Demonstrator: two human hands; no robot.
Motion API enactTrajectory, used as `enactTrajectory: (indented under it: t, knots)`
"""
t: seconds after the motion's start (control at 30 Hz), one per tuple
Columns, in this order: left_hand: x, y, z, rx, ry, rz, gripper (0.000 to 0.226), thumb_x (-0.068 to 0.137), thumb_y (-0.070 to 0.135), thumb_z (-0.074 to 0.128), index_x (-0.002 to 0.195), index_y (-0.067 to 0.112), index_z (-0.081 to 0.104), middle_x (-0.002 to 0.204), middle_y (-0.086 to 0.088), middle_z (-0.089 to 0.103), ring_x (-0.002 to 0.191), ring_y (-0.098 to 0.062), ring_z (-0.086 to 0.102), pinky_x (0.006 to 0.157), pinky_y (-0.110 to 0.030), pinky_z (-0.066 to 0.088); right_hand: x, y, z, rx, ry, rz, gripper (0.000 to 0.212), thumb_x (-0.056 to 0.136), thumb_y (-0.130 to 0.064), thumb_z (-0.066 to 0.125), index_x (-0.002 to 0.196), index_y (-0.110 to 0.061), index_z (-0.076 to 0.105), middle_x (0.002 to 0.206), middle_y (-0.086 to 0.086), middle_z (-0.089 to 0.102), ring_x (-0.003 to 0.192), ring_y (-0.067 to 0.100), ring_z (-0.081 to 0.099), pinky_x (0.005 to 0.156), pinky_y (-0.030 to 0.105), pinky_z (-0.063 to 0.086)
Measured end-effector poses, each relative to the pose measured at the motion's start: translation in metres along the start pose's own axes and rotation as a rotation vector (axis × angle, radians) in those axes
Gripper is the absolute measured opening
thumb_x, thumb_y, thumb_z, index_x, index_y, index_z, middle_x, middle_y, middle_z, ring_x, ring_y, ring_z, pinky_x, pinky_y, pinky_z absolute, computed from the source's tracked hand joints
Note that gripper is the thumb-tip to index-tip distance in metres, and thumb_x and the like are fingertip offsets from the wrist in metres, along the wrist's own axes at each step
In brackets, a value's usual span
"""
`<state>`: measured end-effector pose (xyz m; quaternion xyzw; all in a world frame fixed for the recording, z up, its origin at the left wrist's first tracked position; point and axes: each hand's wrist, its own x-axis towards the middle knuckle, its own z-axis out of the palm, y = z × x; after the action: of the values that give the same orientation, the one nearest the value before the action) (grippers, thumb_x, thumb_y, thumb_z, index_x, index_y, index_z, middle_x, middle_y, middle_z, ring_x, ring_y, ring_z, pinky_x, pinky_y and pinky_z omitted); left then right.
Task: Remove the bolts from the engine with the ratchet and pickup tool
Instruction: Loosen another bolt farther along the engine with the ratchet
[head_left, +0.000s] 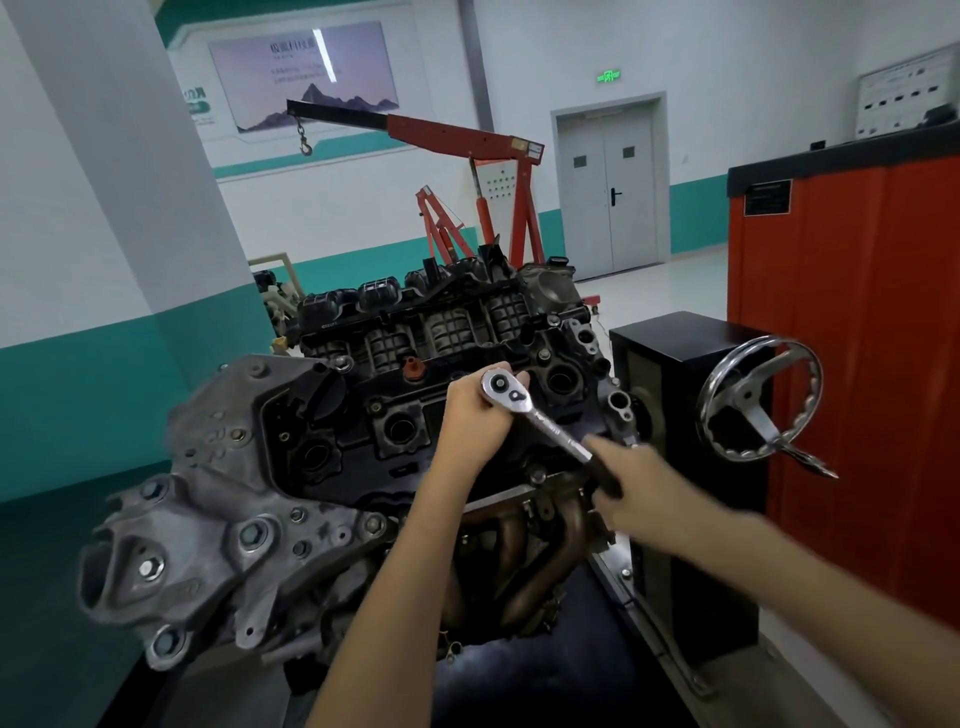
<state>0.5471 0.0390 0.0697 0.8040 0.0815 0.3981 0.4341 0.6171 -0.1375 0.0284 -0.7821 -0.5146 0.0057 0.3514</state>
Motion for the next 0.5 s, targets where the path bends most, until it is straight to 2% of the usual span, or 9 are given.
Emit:
enactTrajectory:
  t: [0.03,0.1,0.13,0.2,0.27,0.33,0.37,0.43,0.5]
  knots:
    - [0.002,0.001,-0.002,0.011,-0.024,0.004,0.051,0.093,0.007,0.058,0.05,0.03,0.042,0.051,0.014,0.037,0.054,-0.004,0.031,0.058,-0.015,0.031,0.01,0.007,-0.022,-0.155,-0.032,-0.027,0.025,0.083,-0.006,0.057,0.104,-0.02,0.053,0.073,0.0,0.058,0.063,0.018,0.06,0.057,0.03,0.05]
    - [0.004,0.004,-0.003,0.042,-0.058,0.009,0.051,0.089,-0.002,0.053,0.05,0.029,0.046,0.051,0.013,0.038,0.054,-0.005,0.03,0.058,-0.021,0.029,0.03,0.009,-0.057,-0.474,-0.038,-0.089,0.018,0.088,-0.015,0.056,0.102,-0.024,0.049,0.072,-0.007,0.053,0.067,0.015,0.06,0.053,0.022,0.04]
    - [0.002,0.005,-0.003,0.045,-0.052,0.009,0.054,0.088,-0.004,0.052,0.047,0.031,0.044,0.049,0.013,0.037,0.052,-0.004,0.028,0.055,-0.022,0.027,0.037,0.007,-0.065,-0.573,-0.008,-0.124,0.015,0.088,-0.018,0.055,0.098,-0.026,0.046,0.072,-0.007,0.051,0.07,0.018,0.06,0.052,0.022,0.033]
    - [-0.001,0.003,-0.002,-0.019,0.022,-0.01,0.058,0.091,-0.003,0.052,0.049,0.033,0.034,0.046,0.013,0.033,0.049,-0.004,0.027,0.051,-0.019,0.025,0.035,0.002,-0.057,-0.618,0.061,-0.138,0.019,0.087,-0.021,0.055,0.093,-0.03,0.04,0.073,-0.006,0.049,0.072,0.021,0.059,0.051,0.021,0.027]
    - [-0.006,0.0,0.002,-0.103,0.125,-0.037,0.052,0.096,0.003,0.053,0.057,0.028,0.03,0.047,0.015,0.034,0.048,-0.002,0.03,0.05,-0.014,0.028,0.016,-0.001,-0.023,-0.463,0.113,-0.079,0.023,0.084,-0.02,0.057,0.096,-0.031,0.041,0.073,-0.004,0.051,0.069,0.022,0.058,0.053,0.023,0.033]
    - [-0.007,0.002,0.01,-0.15,0.19,-0.03,0.048,0.097,0.003,0.051,0.059,0.021,0.029,0.053,0.014,0.031,0.052,-0.003,0.028,0.052,-0.012,0.029,-0.008,-0.011,0.015,-0.121,0.124,0.017,0.024,0.083,-0.015,0.059,0.088,-0.029,0.039,0.07,0.002,0.055,0.064,0.023,0.058,0.054,0.029,0.044]
    - [-0.006,0.004,0.014,-0.202,0.229,-0.042,0.047,0.098,0.0,0.049,0.059,0.021,0.031,0.057,0.009,0.031,0.053,-0.005,0.03,0.054,-0.011,0.033,-0.015,-0.017,0.033,0.051,0.133,0.051,0.026,0.082,-0.012,0.059,0.083,-0.027,0.038,0.067,0.003,0.054,0.059,0.017,0.057,0.053,0.029,0.046]
    - [-0.004,0.009,0.019,-0.313,0.282,-0.105,0.049,0.097,-0.006,0.046,0.058,0.022,0.034,0.058,0.007,0.031,0.051,-0.001,0.033,0.059,-0.009,0.037,-0.021,-0.033,0.066,0.319,0.172,0.094,0.027,0.083,-0.005,0.058,0.084,-0.029,0.044,0.063,0.003,0.051,0.049,0.006,0.051,0.044,0.016,0.039]
    - [-0.005,0.01,0.017,-0.301,0.241,-0.088,0.05,0.096,-0.006,0.047,0.058,0.021,0.028,0.059,0.004,0.022,0.049,-0.003,0.022,0.058,-0.011,0.029,-0.021,-0.044,0.083,0.419,0.168,0.115,0.025,0.083,-0.003,0.056,0.097,-0.023,0.048,0.064,0.004,0.051,0.047,0.006,0.05,0.042,0.012,0.036]
